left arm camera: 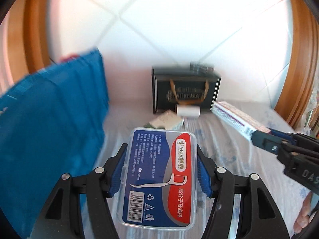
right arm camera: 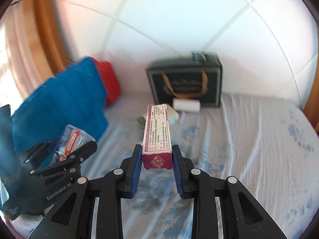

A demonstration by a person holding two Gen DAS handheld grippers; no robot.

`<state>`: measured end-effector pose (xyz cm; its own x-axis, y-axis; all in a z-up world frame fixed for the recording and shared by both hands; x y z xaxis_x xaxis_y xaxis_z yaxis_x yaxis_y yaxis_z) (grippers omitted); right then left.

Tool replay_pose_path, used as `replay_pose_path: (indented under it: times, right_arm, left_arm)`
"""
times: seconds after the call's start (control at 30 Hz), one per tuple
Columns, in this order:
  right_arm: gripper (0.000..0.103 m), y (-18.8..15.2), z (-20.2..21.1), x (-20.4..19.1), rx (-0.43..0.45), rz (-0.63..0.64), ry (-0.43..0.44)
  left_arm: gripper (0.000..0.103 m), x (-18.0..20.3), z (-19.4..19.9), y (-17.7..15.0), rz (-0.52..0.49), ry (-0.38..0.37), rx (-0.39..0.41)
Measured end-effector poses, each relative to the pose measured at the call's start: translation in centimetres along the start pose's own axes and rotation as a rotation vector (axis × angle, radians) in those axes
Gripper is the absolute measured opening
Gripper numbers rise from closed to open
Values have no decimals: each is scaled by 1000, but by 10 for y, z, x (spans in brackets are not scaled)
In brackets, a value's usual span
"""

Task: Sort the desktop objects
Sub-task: 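Lift both boxes with both tools and carry them over the blue crate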

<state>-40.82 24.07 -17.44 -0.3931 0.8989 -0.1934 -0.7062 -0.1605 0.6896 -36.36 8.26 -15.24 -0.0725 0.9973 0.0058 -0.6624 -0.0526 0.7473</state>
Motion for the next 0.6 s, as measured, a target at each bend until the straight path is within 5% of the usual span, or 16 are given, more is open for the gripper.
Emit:
replay_pose_path:
  times: [0.3,0.6]
  right_arm:
    - [29,23,97,-100,169,162,91]
    - [29,34,125,-240,244,323,256]
  left_arm:
    - [62,-51,152,18,37,120,227]
    - [62,-174,240,10,172,338,309]
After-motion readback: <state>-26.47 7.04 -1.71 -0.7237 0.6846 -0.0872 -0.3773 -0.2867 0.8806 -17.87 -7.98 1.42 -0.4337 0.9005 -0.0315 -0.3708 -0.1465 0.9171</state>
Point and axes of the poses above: each gripper's, at about its wrist camera, not at the fingertips, and z roughly against the way its jaws point, x to its right, y to its top, the point moved 5 cm from there along -z, roughly the way its jaws point, and after that the axes turned 6 degrees about -x, right-handed, at the moved point
